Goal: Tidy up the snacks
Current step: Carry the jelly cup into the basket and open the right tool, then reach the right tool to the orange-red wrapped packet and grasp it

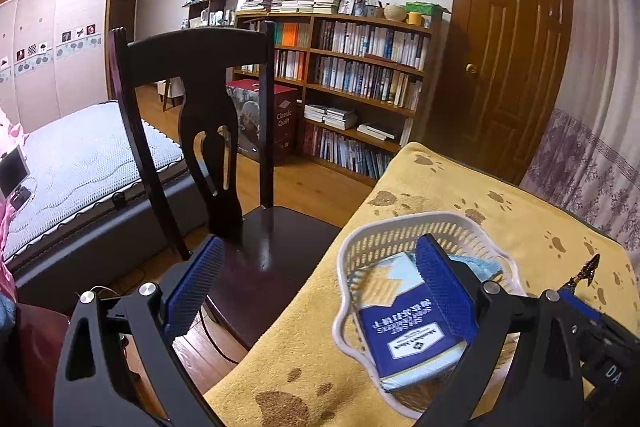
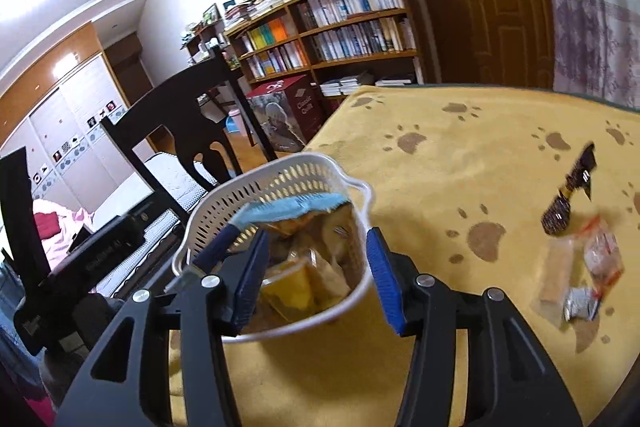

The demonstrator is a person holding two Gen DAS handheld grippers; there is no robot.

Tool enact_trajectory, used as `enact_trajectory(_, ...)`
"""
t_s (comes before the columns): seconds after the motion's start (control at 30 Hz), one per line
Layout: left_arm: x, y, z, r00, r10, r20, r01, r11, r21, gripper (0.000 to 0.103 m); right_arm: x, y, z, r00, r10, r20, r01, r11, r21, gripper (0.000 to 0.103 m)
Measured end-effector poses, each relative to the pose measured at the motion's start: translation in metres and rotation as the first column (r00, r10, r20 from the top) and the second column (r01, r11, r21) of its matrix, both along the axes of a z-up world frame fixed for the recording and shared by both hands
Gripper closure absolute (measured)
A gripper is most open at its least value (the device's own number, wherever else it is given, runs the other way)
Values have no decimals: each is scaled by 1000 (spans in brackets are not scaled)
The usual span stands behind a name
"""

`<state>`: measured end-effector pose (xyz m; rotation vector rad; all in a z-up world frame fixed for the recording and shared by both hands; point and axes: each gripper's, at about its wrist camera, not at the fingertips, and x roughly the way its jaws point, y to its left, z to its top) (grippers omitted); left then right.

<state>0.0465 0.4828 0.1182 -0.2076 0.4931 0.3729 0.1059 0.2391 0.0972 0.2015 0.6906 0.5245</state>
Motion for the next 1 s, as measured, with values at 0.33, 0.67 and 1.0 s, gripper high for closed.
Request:
enact_trajectory(0.33, -3, -27, 6, 998, -57, 13, 56, 998, 37, 5, -8, -53, -25, 991, -125, -38, 124, 992, -31, 52)
enact_trajectory(0.67, -6, -65, 11, 990, -139, 15, 137, 986, 92, 5, -6, -125, -48, 960, -276, -55, 270, 958, -95, 52)
enact_trajectory(1.0, -9, -106, 13, 976, -220, -4, 218, 963, 156, 4, 23, -179, -59, 920, -388, -57, 374, 911, -172, 51)
